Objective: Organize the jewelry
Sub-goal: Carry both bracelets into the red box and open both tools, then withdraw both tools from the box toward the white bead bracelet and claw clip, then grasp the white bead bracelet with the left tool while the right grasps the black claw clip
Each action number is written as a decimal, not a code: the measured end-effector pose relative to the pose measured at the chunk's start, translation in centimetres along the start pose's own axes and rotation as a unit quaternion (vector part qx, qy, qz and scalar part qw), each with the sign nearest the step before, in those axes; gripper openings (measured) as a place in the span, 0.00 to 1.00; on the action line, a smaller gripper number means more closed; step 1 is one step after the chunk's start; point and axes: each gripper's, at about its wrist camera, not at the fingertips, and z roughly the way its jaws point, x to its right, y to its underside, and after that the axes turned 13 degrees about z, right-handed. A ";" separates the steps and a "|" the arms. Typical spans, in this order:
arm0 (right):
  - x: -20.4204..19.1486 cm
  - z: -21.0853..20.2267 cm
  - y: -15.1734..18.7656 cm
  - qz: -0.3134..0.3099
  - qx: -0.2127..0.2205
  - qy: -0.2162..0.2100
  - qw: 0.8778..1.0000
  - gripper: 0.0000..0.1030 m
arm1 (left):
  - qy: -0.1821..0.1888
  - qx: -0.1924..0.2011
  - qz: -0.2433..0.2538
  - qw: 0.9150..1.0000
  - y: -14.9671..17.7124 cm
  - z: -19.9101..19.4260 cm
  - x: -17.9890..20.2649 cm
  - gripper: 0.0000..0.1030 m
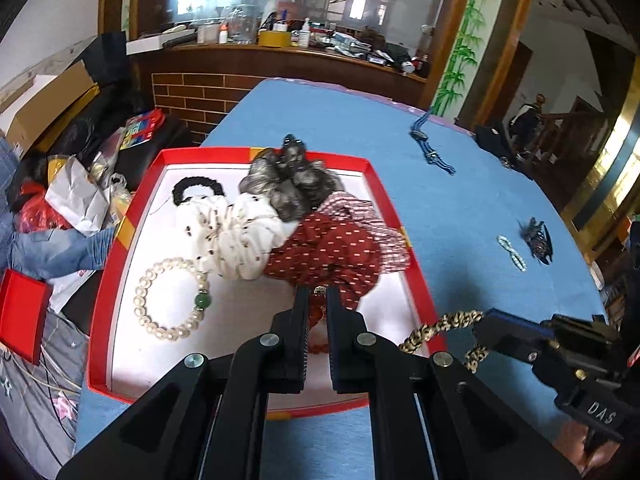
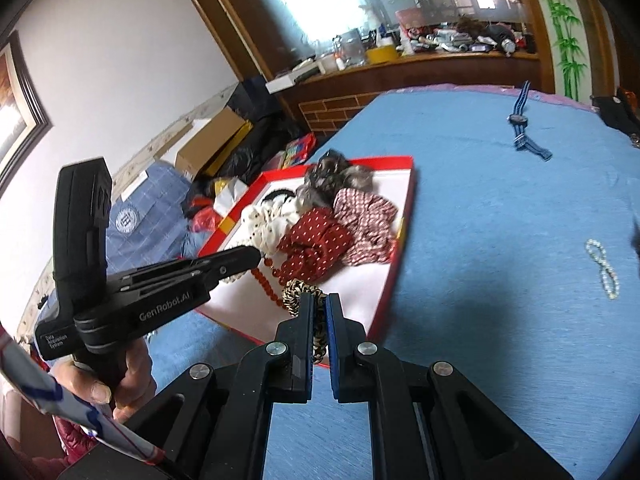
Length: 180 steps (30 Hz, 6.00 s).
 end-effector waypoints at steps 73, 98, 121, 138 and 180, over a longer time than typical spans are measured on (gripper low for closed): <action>0.7 4.9 -0.7 -0.004 0.001 0.072 0.997 0.15 | -0.165 -0.008 0.010 0.986 2.1 1.3 -2.8 0.09; 3.5 0.8 -1.4 0.039 0.032 0.074 0.996 0.16 | -0.196 0.031 0.038 0.979 1.2 -1.9 -0.3 0.32; 20.4 -14.9 -5.3 0.214 0.174 0.141 0.951 0.30 | 0.017 -0.003 0.138 0.990 -5.4 1.0 14.7 0.36; 28.7 -16.2 -4.1 0.309 0.184 0.157 0.920 0.30 | 0.127 -0.185 0.041 0.974 -12.8 19.6 25.9 0.35; 27.4 -6.2 -8.9 0.226 0.077 0.309 0.921 0.45 | 0.144 -0.045 0.123 0.981 -7.3 12.6 23.3 0.03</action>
